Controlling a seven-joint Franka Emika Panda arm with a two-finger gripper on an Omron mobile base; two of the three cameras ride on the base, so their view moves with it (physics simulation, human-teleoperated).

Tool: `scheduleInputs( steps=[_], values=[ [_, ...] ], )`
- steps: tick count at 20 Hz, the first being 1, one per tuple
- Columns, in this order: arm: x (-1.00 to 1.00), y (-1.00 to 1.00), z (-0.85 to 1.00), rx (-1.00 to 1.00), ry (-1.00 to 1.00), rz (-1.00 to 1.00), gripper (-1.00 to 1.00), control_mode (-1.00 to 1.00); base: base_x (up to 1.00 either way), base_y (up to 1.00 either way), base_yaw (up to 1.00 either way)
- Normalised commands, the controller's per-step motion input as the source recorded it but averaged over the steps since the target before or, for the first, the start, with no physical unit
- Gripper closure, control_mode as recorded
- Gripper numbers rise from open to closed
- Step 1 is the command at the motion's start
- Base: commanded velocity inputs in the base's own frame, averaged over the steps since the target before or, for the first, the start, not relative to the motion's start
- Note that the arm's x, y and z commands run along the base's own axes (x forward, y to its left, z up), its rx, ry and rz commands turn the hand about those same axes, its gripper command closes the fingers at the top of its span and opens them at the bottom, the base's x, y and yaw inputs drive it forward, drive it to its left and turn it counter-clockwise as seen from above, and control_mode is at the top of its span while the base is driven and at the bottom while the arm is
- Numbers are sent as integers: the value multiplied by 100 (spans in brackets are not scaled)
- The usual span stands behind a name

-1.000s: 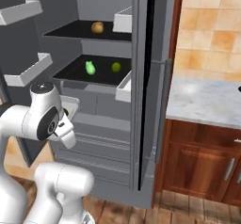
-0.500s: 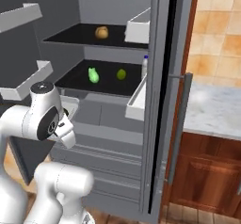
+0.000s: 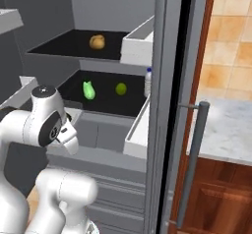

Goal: Place the tupperware on the top shelf of the fridge. Make space for the tupperware among the existing items by rearranging them on the shelves if needed. Close the fridge door when finished.

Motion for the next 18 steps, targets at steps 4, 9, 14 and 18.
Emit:
scheduleInputs(
  steps=[4, 9, 14, 18],
  values=[
    [0, 0, 0, 0, 0, 0, 100, 100, 42, 49, 0],
    [0, 0, 0, 0, 0, 0, 100, 100, 58, 10, 0],
    [0, 0, 0, 0, 0, 0, 100, 100, 30, -1, 0],
    [-14, 0, 90, -5, -36, 0, 100, -100, 0, 0, 0]
  ],
)
